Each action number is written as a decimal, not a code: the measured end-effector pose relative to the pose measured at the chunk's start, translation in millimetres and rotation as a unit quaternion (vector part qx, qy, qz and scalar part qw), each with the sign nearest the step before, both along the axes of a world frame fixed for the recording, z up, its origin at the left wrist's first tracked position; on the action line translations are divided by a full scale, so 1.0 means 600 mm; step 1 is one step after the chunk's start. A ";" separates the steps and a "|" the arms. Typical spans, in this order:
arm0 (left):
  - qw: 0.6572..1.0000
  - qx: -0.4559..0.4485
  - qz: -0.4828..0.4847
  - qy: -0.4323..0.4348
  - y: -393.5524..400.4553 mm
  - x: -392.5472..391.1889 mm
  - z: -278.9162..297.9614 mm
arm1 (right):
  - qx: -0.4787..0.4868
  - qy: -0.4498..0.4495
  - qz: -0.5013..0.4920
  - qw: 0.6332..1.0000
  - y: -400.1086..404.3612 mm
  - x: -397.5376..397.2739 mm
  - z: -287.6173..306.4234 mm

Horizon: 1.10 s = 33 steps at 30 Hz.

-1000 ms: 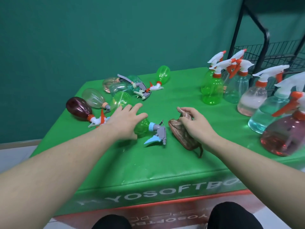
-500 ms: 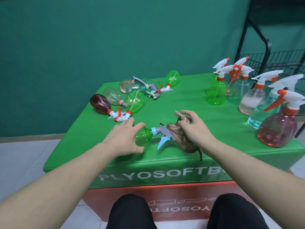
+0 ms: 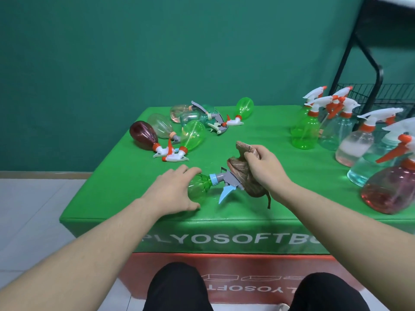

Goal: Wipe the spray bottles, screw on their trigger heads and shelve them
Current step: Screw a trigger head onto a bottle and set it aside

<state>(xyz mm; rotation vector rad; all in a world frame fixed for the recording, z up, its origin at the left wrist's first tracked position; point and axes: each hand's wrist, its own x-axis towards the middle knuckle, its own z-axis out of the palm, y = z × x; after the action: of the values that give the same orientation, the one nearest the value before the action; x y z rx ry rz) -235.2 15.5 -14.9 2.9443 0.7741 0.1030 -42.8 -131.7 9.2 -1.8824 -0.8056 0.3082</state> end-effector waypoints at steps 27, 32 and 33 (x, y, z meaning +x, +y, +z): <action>0.998 -0.034 -0.002 -0.050 0.028 0.007 -0.007 | -0.212 -0.391 0.296 0.845 -0.048 0.015 -0.049; 0.998 -0.028 -0.002 -0.050 0.023 0.007 -0.007 | -0.222 -0.427 0.278 0.831 -0.060 0.010 -0.055; 0.998 -0.026 -0.002 -0.049 0.023 0.007 -0.007 | -0.225 -0.424 0.275 0.833 -0.056 0.008 -0.055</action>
<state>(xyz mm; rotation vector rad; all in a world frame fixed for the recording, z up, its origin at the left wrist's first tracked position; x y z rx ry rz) -231.0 29.3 -19.2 2.8674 0.7448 0.2224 -38.2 -165.3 -24.0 -2.1882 -2.0468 -0.0280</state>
